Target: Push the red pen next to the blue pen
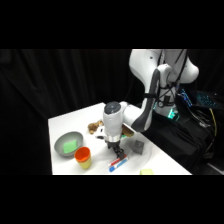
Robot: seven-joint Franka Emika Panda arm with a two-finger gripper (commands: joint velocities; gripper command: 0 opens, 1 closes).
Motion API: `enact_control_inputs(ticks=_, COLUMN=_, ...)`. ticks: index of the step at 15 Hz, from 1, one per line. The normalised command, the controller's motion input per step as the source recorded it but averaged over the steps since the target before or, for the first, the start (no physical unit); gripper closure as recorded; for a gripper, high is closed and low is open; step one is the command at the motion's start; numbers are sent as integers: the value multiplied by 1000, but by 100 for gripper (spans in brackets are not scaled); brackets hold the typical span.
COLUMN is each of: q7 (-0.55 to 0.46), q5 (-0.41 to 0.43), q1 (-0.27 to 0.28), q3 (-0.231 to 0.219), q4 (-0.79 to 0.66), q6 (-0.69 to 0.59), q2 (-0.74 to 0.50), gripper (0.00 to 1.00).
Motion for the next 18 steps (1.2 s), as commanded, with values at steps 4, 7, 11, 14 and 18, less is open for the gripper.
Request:
enact_control_inputs(ticks=4, q7=216, q5=-89, q1=154, q3=-55, q4=6, q6=-115, q2=-25, gripper=0)
enact_control_inputs(ticks=7, q7=96, q5=74, q1=-25, q3=82, q4=-55, q6=-440, q2=-356, gripper=0)
enact_control_inputs(ticks=11, q7=151, q5=39, q1=6, q3=114, q4=-119, q6=-575, q2=-683, gripper=0)
enact_control_inputs(ticks=14, q7=318, q5=-73, q1=15, q3=83, q4=-1, q6=-610, q2=-627, gripper=0)
enact_control_inputs(ticks=18, q7=75, q5=7, q1=-140, q3=138, q4=69, q6=-435, q2=-366, gripper=0)
